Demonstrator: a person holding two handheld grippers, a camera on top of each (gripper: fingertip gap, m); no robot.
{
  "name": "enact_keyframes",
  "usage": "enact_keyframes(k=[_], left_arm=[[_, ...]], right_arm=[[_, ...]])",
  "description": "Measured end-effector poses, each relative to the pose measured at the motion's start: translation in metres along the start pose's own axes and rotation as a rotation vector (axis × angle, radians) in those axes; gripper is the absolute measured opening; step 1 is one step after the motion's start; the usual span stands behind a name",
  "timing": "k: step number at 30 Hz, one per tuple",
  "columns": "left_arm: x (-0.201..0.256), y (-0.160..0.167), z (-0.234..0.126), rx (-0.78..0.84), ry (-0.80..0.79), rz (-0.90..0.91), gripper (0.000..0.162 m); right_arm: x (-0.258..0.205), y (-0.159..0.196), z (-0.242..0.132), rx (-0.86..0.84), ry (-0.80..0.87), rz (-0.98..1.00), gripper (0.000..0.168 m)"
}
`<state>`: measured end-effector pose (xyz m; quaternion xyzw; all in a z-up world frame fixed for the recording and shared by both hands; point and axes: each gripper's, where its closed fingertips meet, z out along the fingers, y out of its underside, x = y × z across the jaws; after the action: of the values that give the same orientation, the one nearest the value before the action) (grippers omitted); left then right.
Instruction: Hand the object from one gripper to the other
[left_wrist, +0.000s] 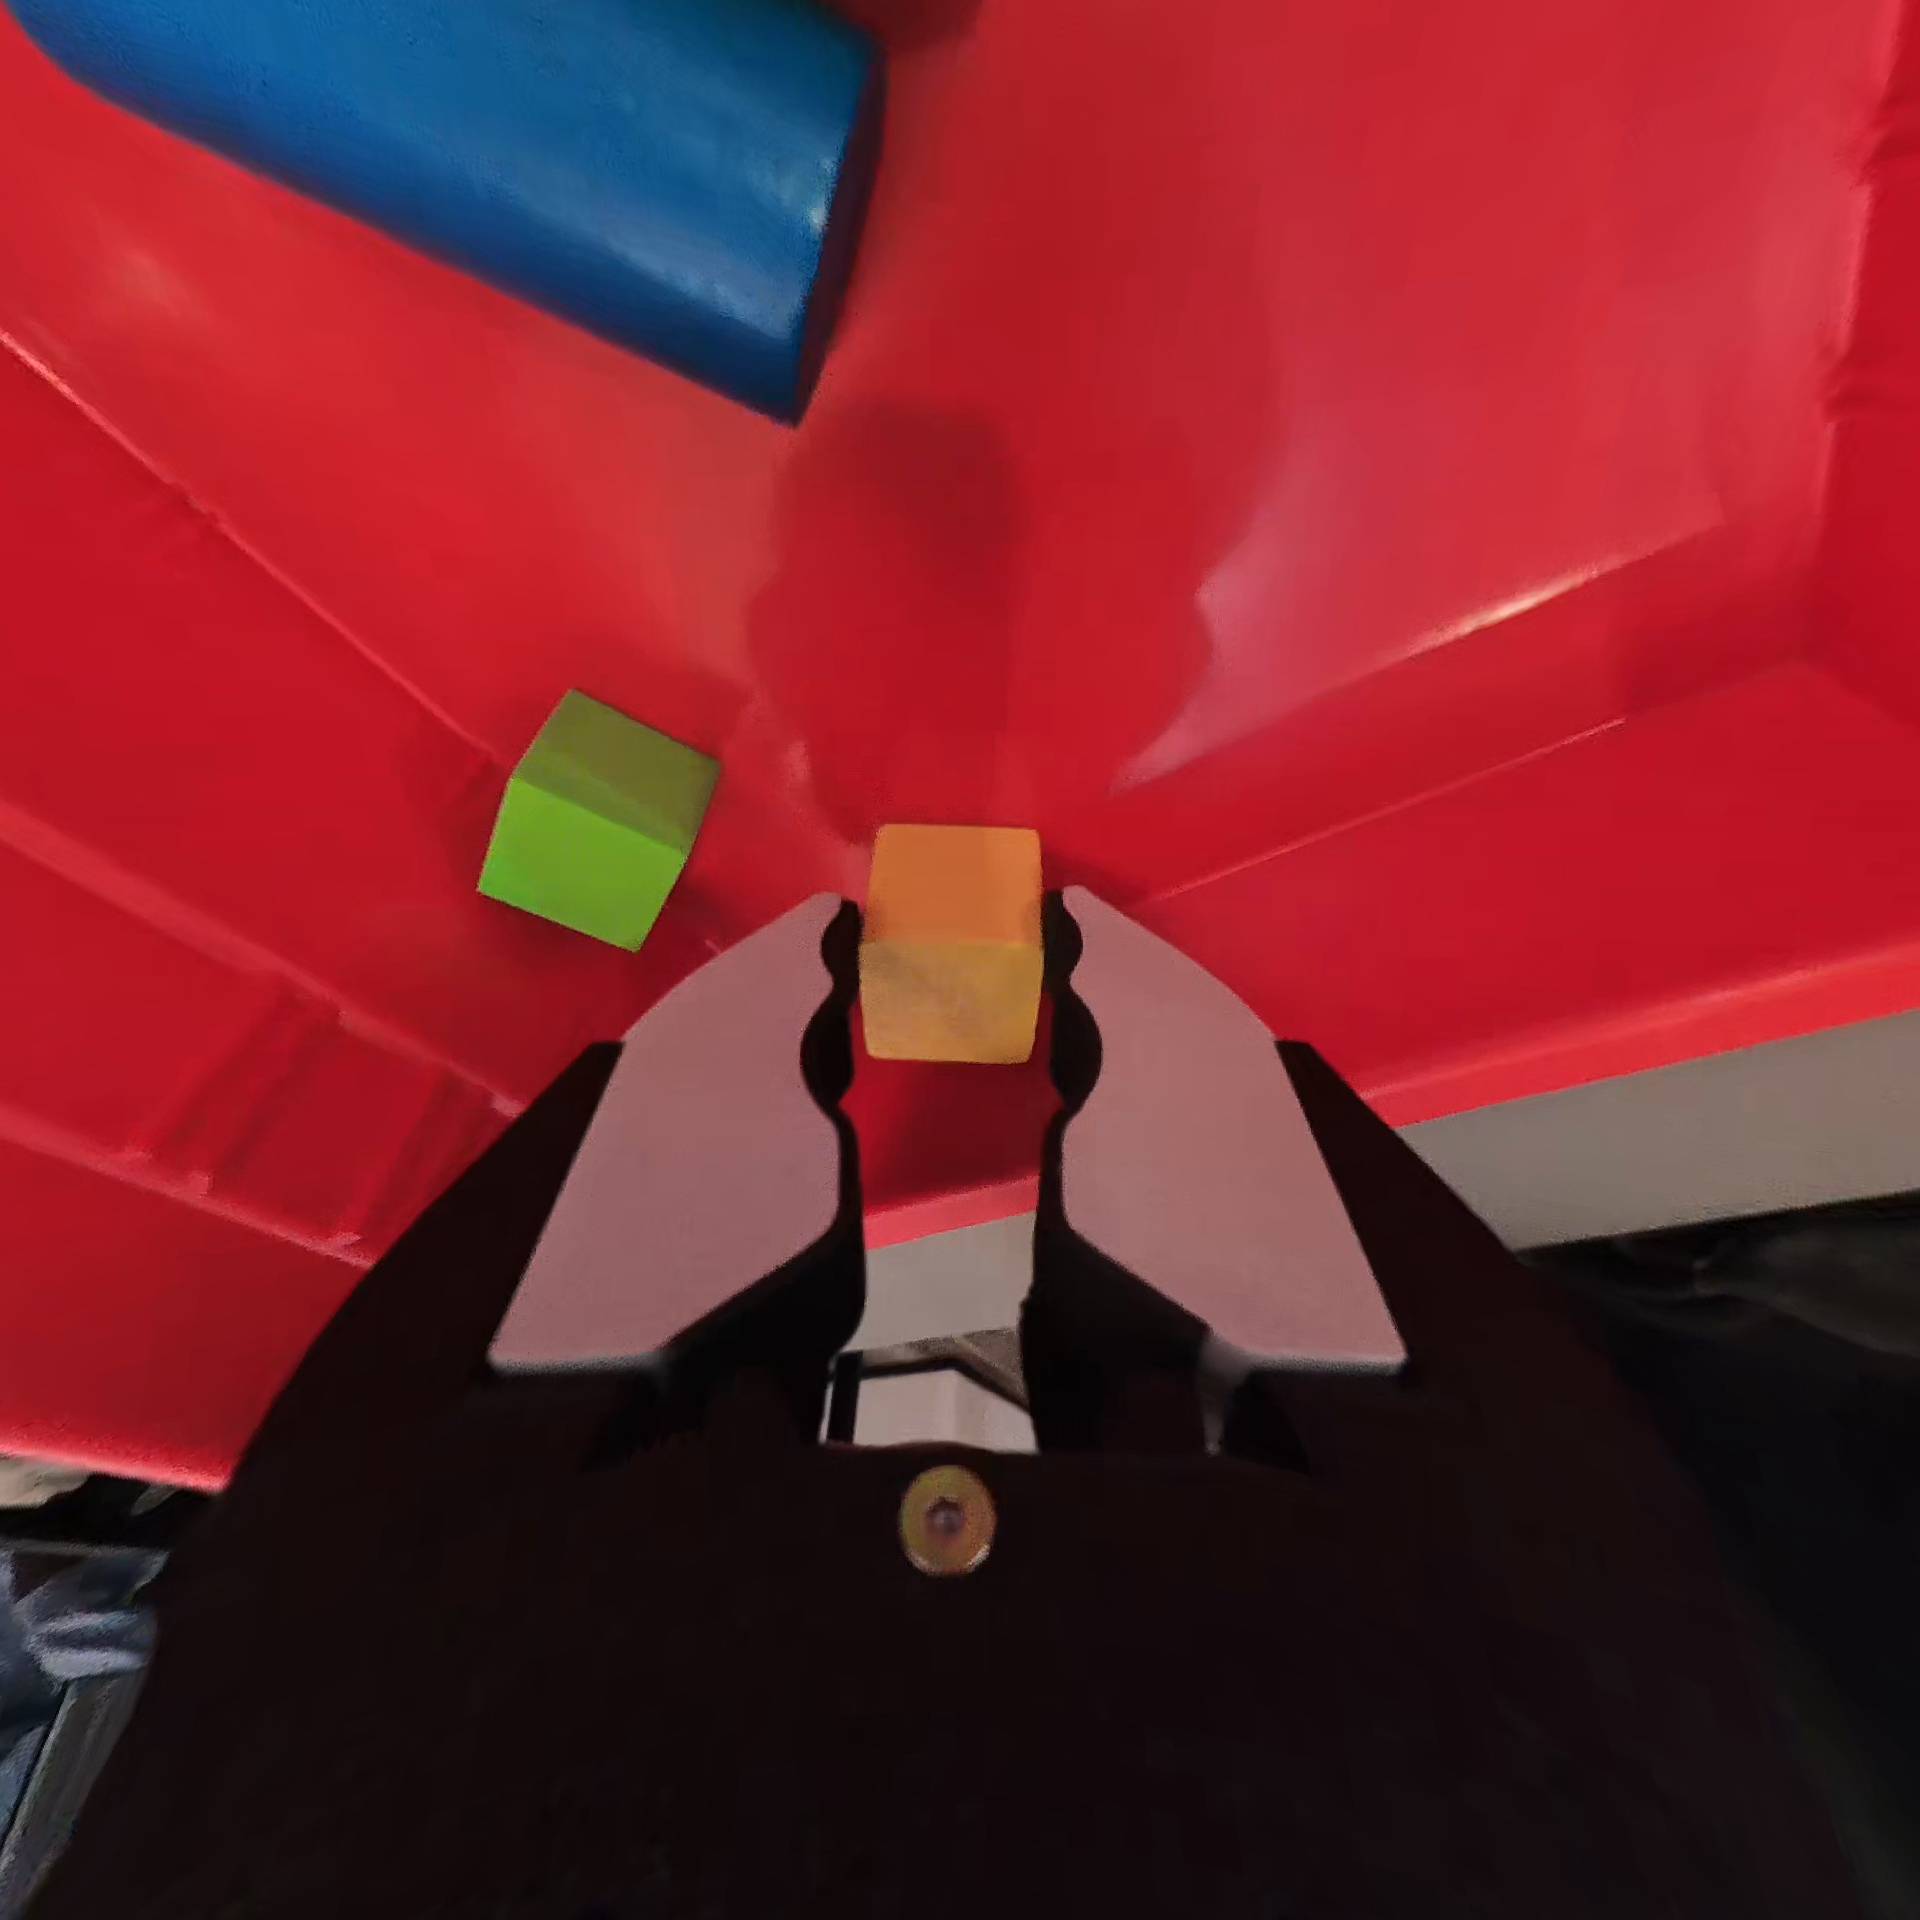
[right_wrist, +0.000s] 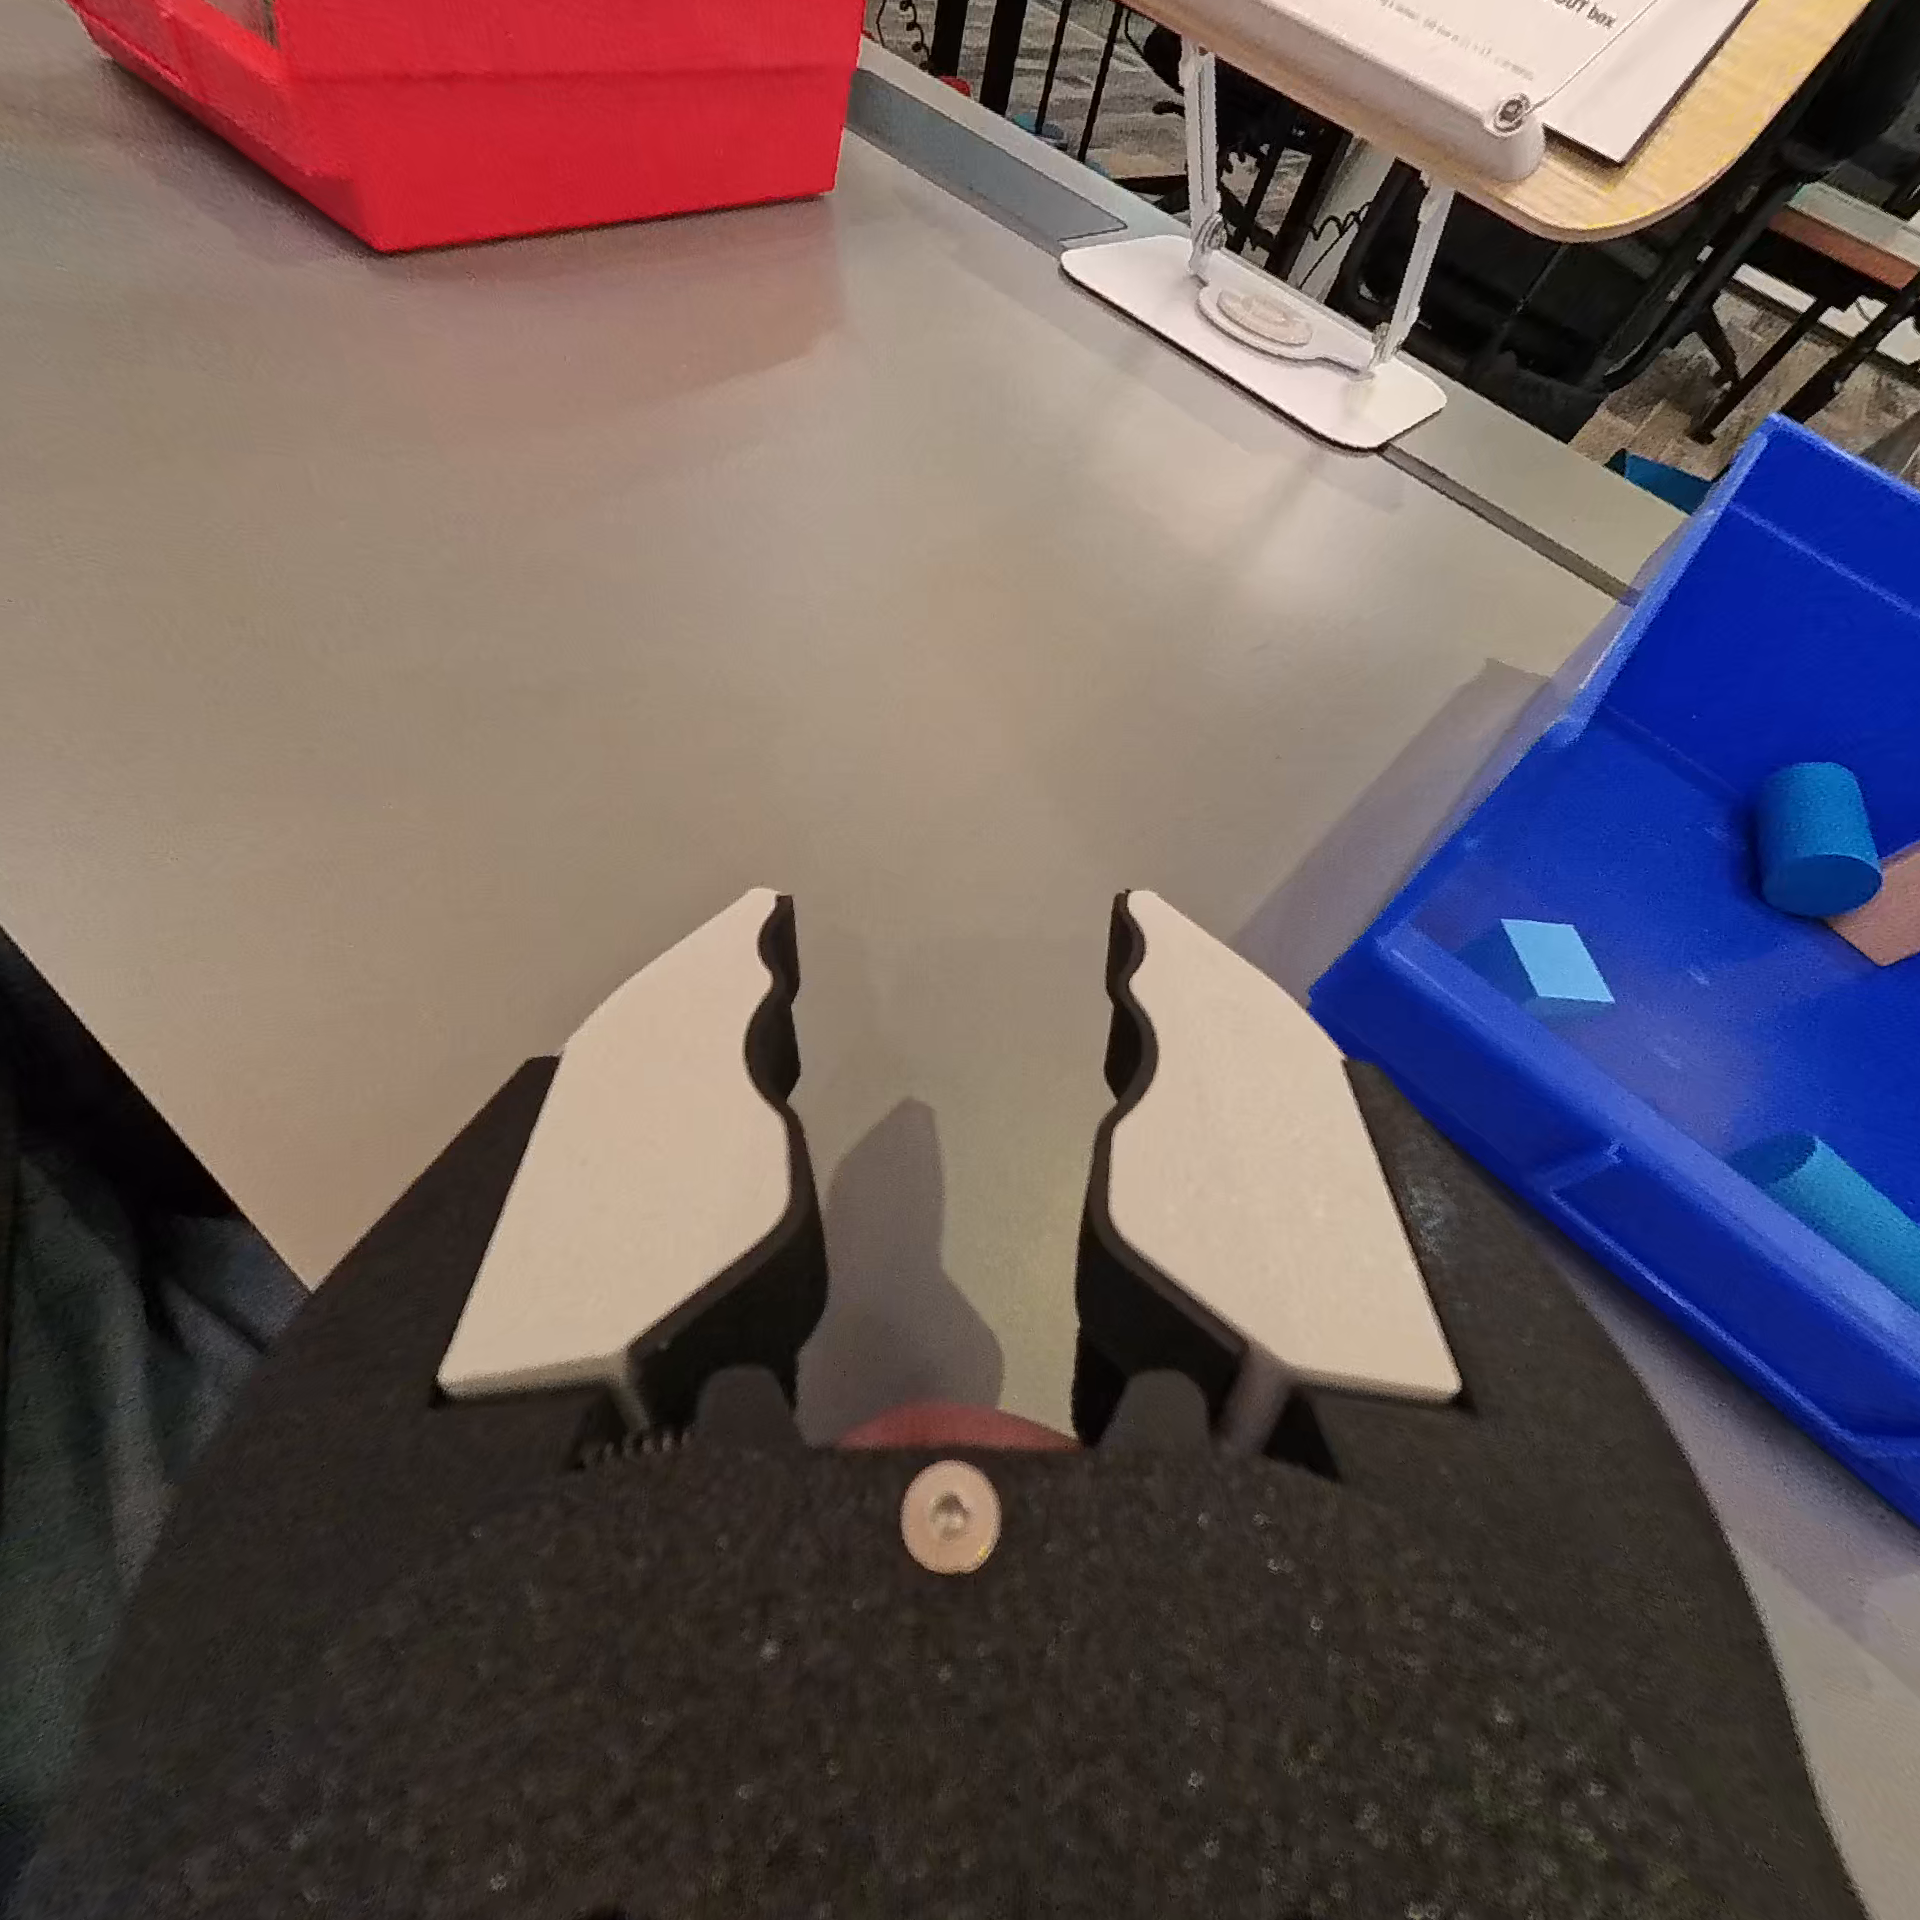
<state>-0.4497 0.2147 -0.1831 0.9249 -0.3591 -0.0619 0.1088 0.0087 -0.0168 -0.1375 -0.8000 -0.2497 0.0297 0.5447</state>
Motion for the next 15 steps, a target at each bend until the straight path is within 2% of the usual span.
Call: enact_keyframes(k=[3,8,12,15], left_arm=[[-0.003,-0.004,-0.003,0.026,0.008,0.014,0.033],[-0.003,-0.013,-0.017,0.194,0.126,-0.035,0.033],[0.007,-0.020,-0.056,0.454,0.336,-0.070,0.033],[0.021,-0.024,-0.096,0.673,0.565,-0.065,0.033]], right_arm=[[-0.002,-0.001,0.001,-0.001,-0.006,-0.001,0.057],[-0.002,-0.003,-0.001,0.011,-0.002,0.001,0.057],[0.006,-0.003,-0.001,0.028,0.000,0.034,0.057],[0.017,-0.004,-0.001,0.042,0.011,0.052,0.057]])
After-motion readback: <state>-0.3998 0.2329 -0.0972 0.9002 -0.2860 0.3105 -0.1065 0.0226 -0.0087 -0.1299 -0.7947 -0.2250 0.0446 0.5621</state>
